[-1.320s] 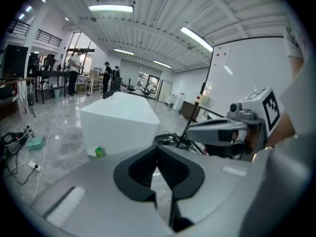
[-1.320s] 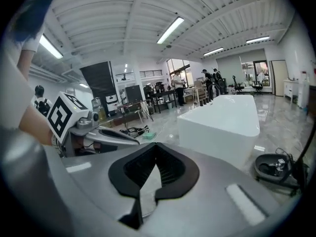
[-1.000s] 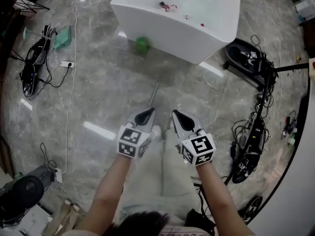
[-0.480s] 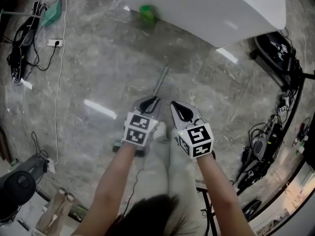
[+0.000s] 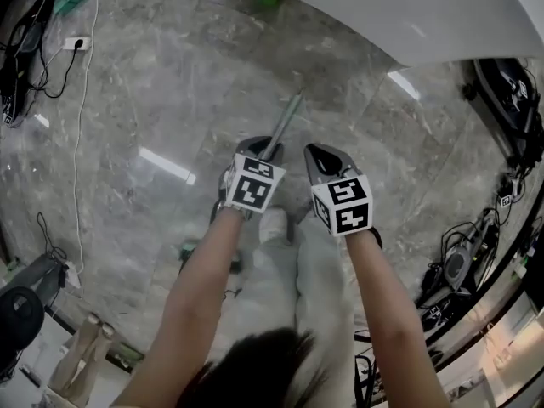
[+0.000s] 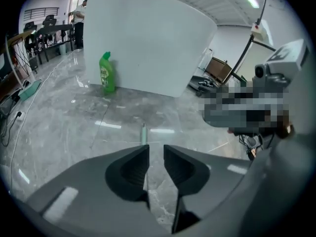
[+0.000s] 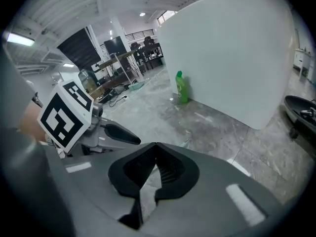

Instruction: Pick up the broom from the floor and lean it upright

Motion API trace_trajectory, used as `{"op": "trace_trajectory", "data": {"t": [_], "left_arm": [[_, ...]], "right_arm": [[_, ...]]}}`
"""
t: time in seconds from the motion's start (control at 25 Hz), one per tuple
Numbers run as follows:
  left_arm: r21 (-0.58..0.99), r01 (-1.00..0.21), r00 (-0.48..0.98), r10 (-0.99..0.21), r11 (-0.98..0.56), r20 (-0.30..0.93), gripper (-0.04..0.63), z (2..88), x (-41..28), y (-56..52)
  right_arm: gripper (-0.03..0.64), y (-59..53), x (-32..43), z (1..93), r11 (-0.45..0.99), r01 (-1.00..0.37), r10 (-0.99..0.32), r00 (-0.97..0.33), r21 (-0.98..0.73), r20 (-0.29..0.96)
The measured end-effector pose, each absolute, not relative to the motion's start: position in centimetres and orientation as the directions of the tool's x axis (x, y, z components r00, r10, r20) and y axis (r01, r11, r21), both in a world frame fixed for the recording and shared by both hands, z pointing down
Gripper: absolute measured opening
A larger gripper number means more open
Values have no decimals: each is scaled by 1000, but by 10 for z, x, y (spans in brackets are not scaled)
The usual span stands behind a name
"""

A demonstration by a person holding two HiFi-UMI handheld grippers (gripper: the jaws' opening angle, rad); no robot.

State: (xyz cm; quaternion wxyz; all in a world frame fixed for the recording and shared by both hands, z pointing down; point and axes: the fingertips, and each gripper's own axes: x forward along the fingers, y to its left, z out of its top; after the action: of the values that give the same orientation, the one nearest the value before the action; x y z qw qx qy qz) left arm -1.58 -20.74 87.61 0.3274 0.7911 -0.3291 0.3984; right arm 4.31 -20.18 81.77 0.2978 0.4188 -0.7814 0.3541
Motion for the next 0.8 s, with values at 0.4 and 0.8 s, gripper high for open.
{"op": "trace_trajectory", "data": {"t": [0.4,0.8], "left_arm": [[226,-774,381,-151,-591,912,107,990,2,-207],[171,-818,264,-93,-550,960,84,1048,-4,-211]], "right_arm": [[2,-217,47,903,453,-846,-374,-467,-282,801],[2,-233,65,947,461,-843,-357,-461,-277,812]]}}
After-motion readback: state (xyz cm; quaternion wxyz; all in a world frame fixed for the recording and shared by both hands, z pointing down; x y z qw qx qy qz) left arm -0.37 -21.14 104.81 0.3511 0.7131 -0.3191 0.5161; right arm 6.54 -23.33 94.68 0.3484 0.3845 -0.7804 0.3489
